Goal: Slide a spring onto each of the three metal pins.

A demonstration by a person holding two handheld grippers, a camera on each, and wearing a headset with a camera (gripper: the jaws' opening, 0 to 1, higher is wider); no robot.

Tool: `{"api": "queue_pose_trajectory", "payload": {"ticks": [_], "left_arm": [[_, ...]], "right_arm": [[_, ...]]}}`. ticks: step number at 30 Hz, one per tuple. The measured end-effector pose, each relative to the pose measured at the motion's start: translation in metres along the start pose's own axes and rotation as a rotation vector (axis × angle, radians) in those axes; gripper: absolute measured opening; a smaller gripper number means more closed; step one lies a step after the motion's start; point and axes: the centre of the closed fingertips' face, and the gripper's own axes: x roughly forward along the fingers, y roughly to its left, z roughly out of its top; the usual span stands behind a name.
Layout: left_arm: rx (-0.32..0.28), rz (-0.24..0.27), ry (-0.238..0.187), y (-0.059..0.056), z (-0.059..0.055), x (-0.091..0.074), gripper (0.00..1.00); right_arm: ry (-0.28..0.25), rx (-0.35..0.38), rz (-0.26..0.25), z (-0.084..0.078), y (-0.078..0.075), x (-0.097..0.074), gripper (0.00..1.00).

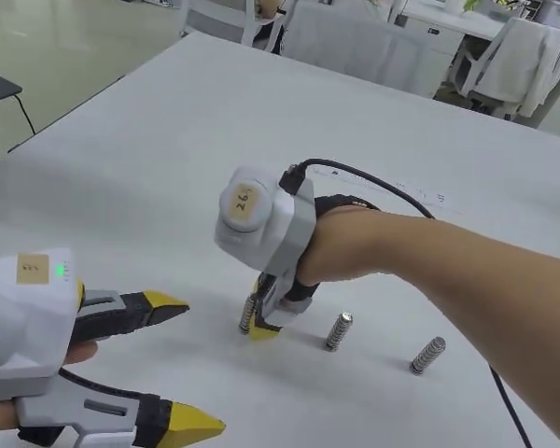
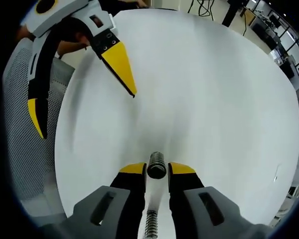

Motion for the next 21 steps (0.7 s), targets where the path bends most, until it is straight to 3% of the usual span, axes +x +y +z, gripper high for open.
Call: {"api": "queue_pose_trajectory", "payload": {"ticks": [16, 21], "left_arm": [[0.000, -0.002, 0.008, 0.000, 0.000, 0.002, 0.71], [0.001, 0.000, 0.008, 0.001, 0.002, 0.002, 0.71]], "right_arm": [[-0.074, 0.071, -0.020, -0.009, 0.003, -0.009, 0.18], [-0.121, 0.096, -0.040, -0.009, 0.005, -0.017, 0.18]]}}
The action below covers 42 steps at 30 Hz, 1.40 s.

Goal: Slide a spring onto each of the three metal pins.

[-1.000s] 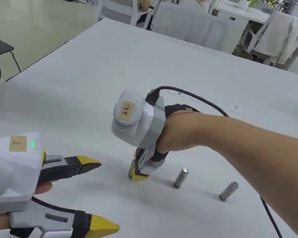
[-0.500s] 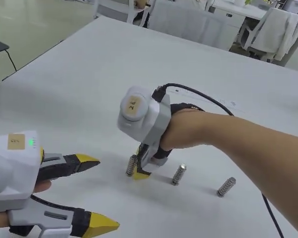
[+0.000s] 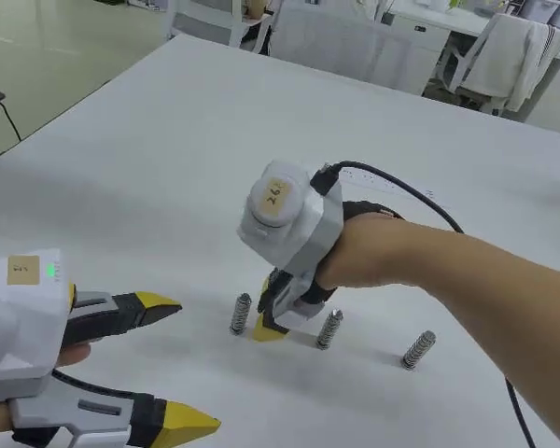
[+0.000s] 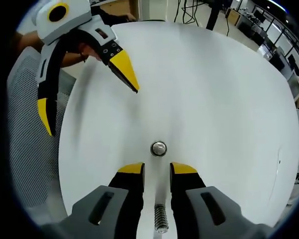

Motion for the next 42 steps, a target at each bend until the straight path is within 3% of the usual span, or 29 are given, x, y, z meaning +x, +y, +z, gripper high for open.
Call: {"api": "queue_pose_trajectory", "payload": {"ticks": [19, 22, 30, 33, 42], "left_arm": [[-0.008, -0.010, 0.009, 0.002, 0.001, 0.006, 0.71], [-0.004, -0.015, 0.008, 0.001, 0.002, 0.009, 0.71], [-0.001, -0.023, 0.011, -0.003, 0.003, 0.011, 0.72], [0.000, -0.026, 0.010, -0.004, 0.004, 0.012, 0.73], [0.001, -0.027, 0.009, -0.007, 0.005, 0.013, 0.74]], "right_arm": [[-0.194, 0.079, -0.113, 0.001, 0.016, -0.026, 0.20], [-0.247, 0.102, -0.134, 0.003, 0.022, -0.030, 0.20], [-0.318, 0.159, -0.179, -0.004, 0.032, -0.039, 0.21], [-0.372, 0.201, -0.184, -0.005, 0.038, -0.046, 0.21], [-0.428, 0.236, -0.230, -0.014, 0.050, -0.059, 0.22]]}}
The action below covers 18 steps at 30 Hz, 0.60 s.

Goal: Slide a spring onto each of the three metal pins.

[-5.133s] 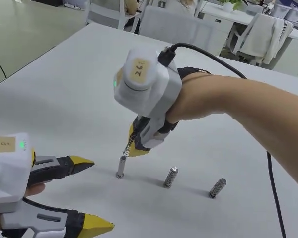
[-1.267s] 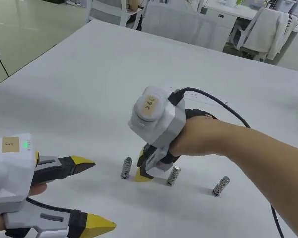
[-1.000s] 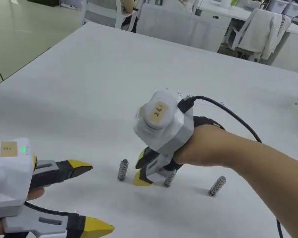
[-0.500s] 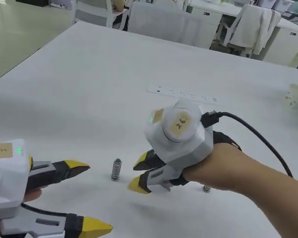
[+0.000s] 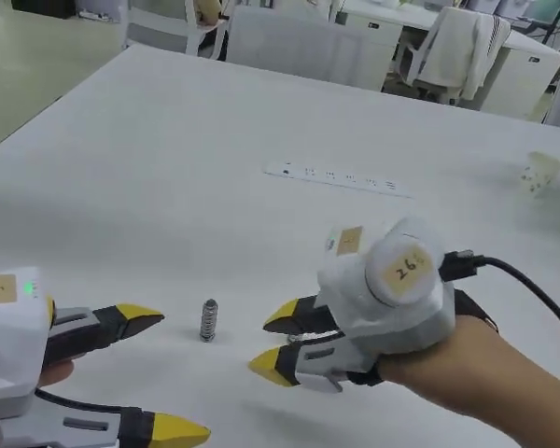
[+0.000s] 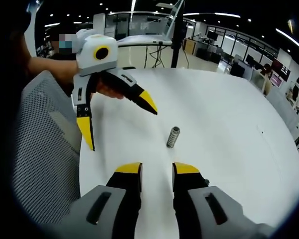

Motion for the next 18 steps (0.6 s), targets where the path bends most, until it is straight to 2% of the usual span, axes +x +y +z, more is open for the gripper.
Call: {"api": "queue_pose_trajectory", "payload": {"ticks": [8, 18], "left_arm": [[-0.001, 0.003, 0.001, -0.001, 0.000, 0.000, 0.76], [0.005, 0.003, -0.001, -0.002, 0.004, 0.000, 0.77]], "right_arm": [[-0.029, 0.050, -0.032, -0.011, -0.002, -0.017, 0.24], [-0.069, 0.122, -0.093, -0.030, -0.008, -0.047, 0.26]]}}
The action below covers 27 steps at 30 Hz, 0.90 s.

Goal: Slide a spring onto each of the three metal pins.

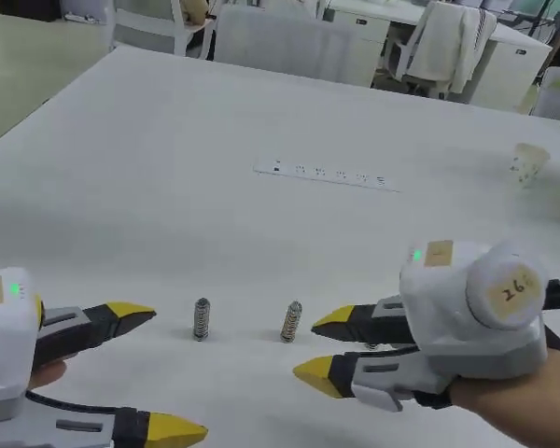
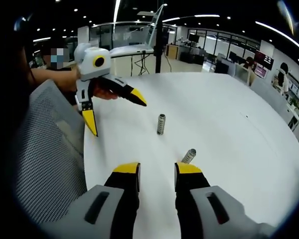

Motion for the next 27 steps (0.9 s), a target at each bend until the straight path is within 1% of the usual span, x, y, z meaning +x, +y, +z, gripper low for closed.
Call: {"api": "queue_pose_trajectory", "payload": {"ticks": [7, 10, 12, 20, 21, 27], "left_arm": [[0.004, -0.004, -0.001, -0.001, 0.002, 0.001, 0.77], [0.004, -0.003, -0.003, -0.001, 0.003, 0.000, 0.77], [0.005, -0.002, -0.002, -0.001, 0.003, 0.000, 0.77], [0.006, 0.000, 0.002, -0.002, 0.004, -0.002, 0.78], [0.007, -0.001, 0.004, -0.002, 0.004, -0.002, 0.78], [0.005, -0.003, 0.009, -0.004, 0.003, -0.001, 0.79]], "right_arm": [[-0.029, 0.046, -0.044, -0.009, -0.010, -0.019, 0.27], [-0.032, 0.070, -0.061, -0.016, -0.013, -0.027, 0.28], [-0.028, 0.079, -0.069, -0.021, -0.015, -0.031, 0.29], [-0.044, 0.101, -0.095, -0.036, -0.023, -0.047, 0.32], [-0.054, 0.108, -0.103, -0.039, -0.026, -0.051, 0.33], [-0.061, 0.136, -0.117, -0.054, -0.033, -0.062, 0.36]]}}
